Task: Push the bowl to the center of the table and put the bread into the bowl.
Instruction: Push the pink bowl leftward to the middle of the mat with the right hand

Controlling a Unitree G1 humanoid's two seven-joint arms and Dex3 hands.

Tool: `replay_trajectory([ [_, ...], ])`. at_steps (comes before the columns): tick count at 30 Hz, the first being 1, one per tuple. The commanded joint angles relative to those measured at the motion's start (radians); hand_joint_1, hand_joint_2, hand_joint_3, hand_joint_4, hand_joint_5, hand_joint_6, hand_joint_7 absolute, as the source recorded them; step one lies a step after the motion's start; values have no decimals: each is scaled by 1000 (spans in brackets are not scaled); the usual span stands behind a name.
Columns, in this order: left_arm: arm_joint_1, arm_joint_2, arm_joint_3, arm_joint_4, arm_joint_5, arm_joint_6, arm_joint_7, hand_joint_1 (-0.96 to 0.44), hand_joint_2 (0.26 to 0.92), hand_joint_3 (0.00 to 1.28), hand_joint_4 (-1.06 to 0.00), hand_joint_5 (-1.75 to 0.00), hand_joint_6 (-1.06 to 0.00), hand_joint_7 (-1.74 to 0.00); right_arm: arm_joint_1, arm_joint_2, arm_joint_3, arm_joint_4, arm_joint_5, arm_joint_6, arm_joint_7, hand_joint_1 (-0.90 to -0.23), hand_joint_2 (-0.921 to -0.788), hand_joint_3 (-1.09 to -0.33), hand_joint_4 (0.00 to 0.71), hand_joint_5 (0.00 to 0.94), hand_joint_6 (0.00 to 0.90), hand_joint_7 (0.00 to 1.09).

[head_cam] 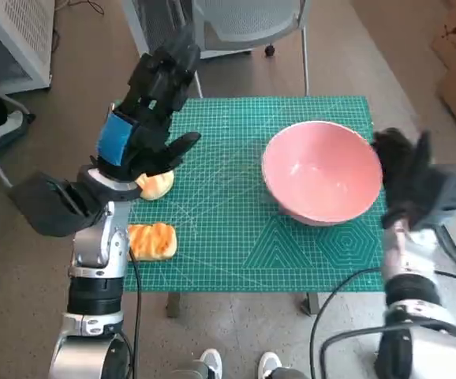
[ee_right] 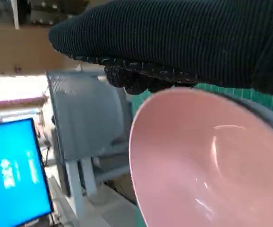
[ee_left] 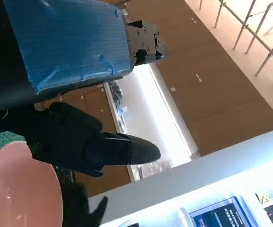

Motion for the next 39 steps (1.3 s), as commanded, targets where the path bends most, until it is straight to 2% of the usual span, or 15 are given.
replay_trajectory([
  [1, 15, 9, 2, -27, 2, 11, 10, -595, 885, 336, 1, 1, 1, -330, -17, 52, 14, 14, -15, 18, -8, -608, -921, -754, 304, 2, 407, 15],
  [7, 27, 11, 1, -52, 6, 17, 20, -598, 877, 351, 1, 1, 1, -330, -39, 95, 33, 17, -22, 34, -10, -594, -921, -767, 294, 0, 392, 6],
  [25, 54, 20, 8, -88, 8, 27, 41, -607, 857, 392, 1, 1, 1, -325, -93, 171, 44, 8, -24, 39, 6, -580, -921, -806, 278, 1, 380, 2],
  [33, 61, 17, 4, -95, 14, 26, 53, -609, 852, 400, 1, 1, 1, -326, -111, 180, 45, 11, -23, 48, 29, -567, -921, -817, 261, 0, 370, 1],
  [39, 66, 16, 2, -102, 17, 27, 62, -609, 849, 406, 1, 1, 1, -321, -112, 168, 32, 7, -9, 47, 57, -569, -921, -807, 252, 1, 371, 3],
])
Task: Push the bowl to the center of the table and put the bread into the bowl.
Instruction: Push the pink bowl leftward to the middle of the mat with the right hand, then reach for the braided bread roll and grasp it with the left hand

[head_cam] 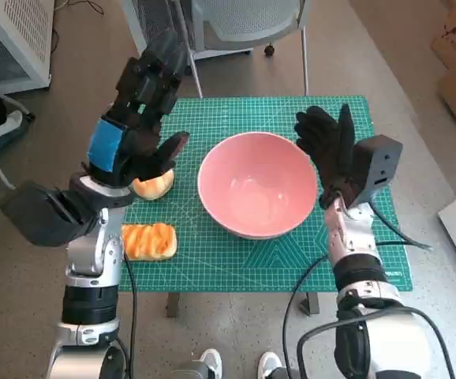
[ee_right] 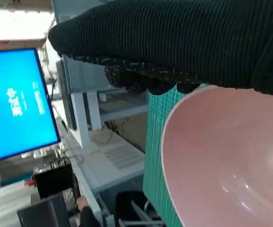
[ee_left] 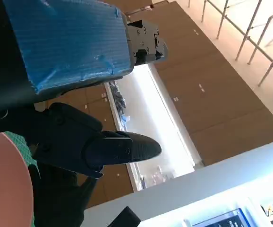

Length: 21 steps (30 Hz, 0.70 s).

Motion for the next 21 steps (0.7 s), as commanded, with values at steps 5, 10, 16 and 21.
replay_trajectory([
  [5, 22, 10, 2, -32, 7, 1, 10, -607, 846, 409, 1, 1, 1, -320, 3, -28, -23, -7, 20, 4, 43, -565, -921, -798, 256, 4, 377, 5],
  [10, 33, 21, 9, -41, 3, -1, 5, -603, 846, 415, 1, 1, 1, -317, -5, -65, -27, -43, 26, -50, 78, -577, -921, -794, 258, 4, 373, 4],
  [16, 52, 45, 24, -65, -7, 1, -5, -600, 849, 426, 1, 1, 1, -311, 16, -112, -28, -130, 48, -211, 187, -599, -921, -796, 260, 4, 364, 2],
  [21, 71, 74, 42, -84, -24, 4, -26, -597, 847, 430, 1, 1, 1, -310, 47, -131, -42, -229, 108, -305, 304, -608, -921, -788, 261, 3, 364, 5],
])
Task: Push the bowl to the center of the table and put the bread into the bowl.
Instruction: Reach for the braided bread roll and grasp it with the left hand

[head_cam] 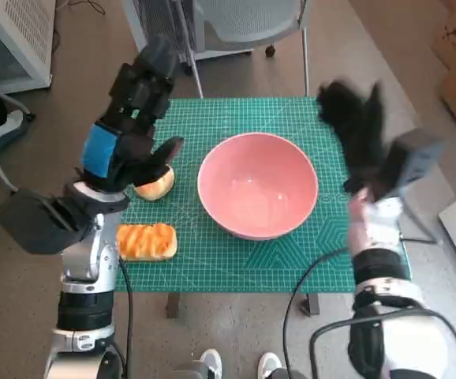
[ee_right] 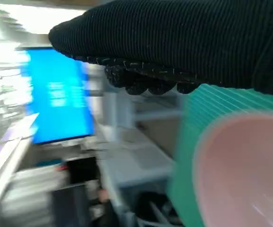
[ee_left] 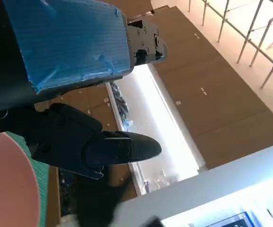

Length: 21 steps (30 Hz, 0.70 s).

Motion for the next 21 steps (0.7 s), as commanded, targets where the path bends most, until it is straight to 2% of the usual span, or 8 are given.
replay_trajectory([
  [1, 28, 39, 23, -40, -22, 5, -24, -598, 847, 430, 1, 1, 1, -311, 57, -15, -14, -96, 62, -74, 105, -617, -921, -782, 265, 5, 367, 7],
  [4, 44, 58, 31, -54, -24, 5, -36, -601, 844, 430, 1, 1, 1, -312, 87, -14, -9, -171, 94, -95, 143, -632, -921, -771, 271, 7, 376, 11],
  [8, 82, 118, 43, -77, 17, -27, -54, -606, 840, 427, 1, 1, 1, -315, 161, -17, 12, -356, 136, -85, 178, -641, -921, -758, 275, 7, 385, 16],
  [11, 99, 159, 50, -74, 75, -75, -48, -612, 834, 424, -23, -13, 1, -331, 196, -19, 26, -441, 150, -69, 180, -643, -921, -753, 277, 7, 392, 19],
  [15, 150, 270, 58, -98, 266, -150, -12, -590, 799, 397, -122, -75, 1, -487, 219, -29, 35, -486, 148, -74, 178, -628, -921, -744, 281, 8, 406, 26],
  [20, 215, 361, 46, -166, 387, -77, -18, -551, 757, 355, -168, -107, 1, -585, 219, -41, 42, -467, 132, -86, 168, -622, -921, -734, 286, 8, 418, 31],
  [21, 239, 392, 40, -206, 405, -13, -46, -474, 693, 291, -231, -121, -87, -565, 219, -43, 44, -463, 128, -87, 164, -621, -921, -728, 288, 8, 418, 30],
])
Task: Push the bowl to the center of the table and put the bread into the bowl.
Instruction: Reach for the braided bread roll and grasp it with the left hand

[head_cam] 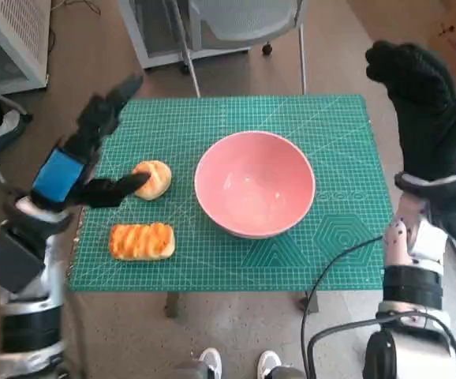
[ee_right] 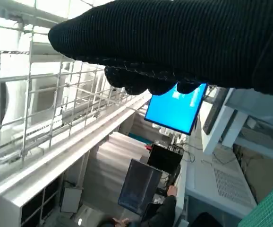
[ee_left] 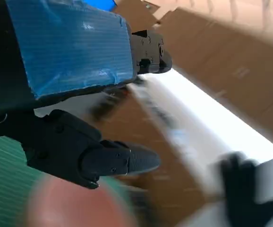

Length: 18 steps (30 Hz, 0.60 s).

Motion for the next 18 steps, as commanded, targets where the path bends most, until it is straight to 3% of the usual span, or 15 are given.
replay_trajectory([
  [1, 91, 124, -16, -144, 100, 181, -69, -455, 698, 264, -217, -94, -93, -512, 23, -10, 13, 15, -20, 1, -12, -621, -921, -725, 288, 8, 418, 30],
  [7, 166, 235, -69, -329, 180, 492, -209, -304, 763, 52, -199, -11, -256, -190, 23, -12, 21, 26, -36, 13, -38, -624, -921, -712, 292, 8, 419, 29],
  [12, 189, 260, -119, -388, 225, 643, -266, -180, 772, 11, -186, -2, -312, -71, 12, -11, 25, 51, -40, 26, -49, -624, -921, -708, 292, 7, 420, 29],
  [18, 191, 267, -199, -395, 292, 750, -278, -61, 773, 2, -175, 0, -317, -30, -5, -8, 26, 83, -34, 34, -49, -626, -921, -706, 294, 6, 419, 28],
])
